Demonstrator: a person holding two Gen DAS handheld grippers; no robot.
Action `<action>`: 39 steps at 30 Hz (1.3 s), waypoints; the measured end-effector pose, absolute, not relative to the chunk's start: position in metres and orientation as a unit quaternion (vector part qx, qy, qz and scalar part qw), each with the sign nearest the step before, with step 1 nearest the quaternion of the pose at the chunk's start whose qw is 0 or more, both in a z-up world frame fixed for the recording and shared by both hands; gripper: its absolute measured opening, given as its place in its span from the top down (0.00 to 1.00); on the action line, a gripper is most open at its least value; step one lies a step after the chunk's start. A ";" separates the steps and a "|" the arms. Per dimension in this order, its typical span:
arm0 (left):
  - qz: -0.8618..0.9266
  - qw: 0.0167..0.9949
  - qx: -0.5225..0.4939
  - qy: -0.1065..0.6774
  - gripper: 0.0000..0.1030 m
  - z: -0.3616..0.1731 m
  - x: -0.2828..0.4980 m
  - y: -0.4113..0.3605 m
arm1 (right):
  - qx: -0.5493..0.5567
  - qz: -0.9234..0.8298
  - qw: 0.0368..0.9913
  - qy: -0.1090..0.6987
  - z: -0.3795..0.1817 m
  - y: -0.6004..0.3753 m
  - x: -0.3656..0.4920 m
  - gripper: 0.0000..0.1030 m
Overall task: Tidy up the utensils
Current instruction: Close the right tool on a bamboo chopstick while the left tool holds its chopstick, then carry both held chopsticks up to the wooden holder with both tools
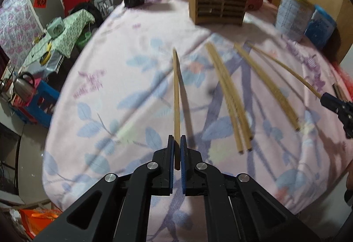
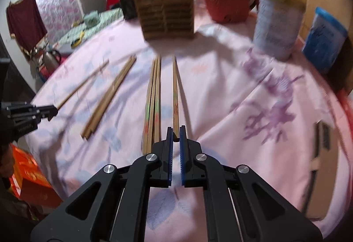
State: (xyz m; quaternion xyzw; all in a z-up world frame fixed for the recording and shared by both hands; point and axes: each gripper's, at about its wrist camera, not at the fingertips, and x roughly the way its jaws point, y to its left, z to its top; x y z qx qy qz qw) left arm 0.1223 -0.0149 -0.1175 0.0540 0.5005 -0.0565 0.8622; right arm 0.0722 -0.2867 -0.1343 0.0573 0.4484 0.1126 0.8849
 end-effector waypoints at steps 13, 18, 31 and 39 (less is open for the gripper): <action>-0.096 0.911 0.043 0.399 0.94 0.004 0.149 -0.016 | 0.092 0.096 0.935 0.328 -0.023 -0.298 0.085 0.94; -0.123 0.912 0.043 0.390 0.94 0.017 0.162 -0.015 | 0.092 0.072 0.939 0.323 -0.015 -0.292 0.086 0.94; -0.188 0.896 0.048 0.399 0.94 0.022 0.206 -0.003 | 0.103 0.011 0.933 0.344 -0.021 -0.283 0.089 0.94; -0.192 0.906 0.013 0.378 0.94 0.066 0.246 -0.020 | 0.115 0.052 0.944 0.304 0.011 -0.307 0.135 0.94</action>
